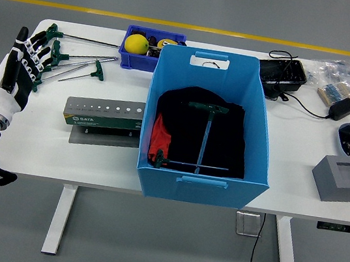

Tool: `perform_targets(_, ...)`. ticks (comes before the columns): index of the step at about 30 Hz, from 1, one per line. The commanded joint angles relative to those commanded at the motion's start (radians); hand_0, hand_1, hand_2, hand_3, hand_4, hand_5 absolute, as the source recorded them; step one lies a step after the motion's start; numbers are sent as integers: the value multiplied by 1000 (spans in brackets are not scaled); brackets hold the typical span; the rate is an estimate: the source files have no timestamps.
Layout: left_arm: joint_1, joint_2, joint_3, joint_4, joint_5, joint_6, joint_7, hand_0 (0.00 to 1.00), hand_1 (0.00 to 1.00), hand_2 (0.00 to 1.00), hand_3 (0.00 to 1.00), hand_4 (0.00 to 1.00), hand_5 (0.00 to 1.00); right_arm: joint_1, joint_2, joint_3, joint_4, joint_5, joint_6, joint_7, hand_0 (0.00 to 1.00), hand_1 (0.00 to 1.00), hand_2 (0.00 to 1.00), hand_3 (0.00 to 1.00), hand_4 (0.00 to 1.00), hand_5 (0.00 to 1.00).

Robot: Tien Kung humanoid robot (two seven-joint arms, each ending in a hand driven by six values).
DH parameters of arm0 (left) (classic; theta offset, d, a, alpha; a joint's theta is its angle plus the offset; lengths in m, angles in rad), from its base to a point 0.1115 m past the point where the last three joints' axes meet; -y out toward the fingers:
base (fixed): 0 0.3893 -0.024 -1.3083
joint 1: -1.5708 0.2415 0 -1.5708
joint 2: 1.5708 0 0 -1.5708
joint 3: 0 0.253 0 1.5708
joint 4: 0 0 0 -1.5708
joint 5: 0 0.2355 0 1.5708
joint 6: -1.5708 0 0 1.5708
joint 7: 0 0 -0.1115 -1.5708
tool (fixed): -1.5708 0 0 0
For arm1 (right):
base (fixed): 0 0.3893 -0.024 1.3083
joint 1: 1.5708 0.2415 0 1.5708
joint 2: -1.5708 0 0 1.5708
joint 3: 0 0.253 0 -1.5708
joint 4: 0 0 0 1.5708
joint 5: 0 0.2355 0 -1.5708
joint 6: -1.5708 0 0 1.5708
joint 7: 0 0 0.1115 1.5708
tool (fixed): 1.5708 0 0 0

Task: Lift tool from toolbox,place it in box,lift tool from toolbox,place it in box

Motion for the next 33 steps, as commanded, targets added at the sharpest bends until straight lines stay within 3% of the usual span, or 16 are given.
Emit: perform_targets(33,7,4,-22,-19,46,-9,17,898,952,995,891,940,998,9,-3,-83,0,35,13,2,740,749,792,676,894,778)
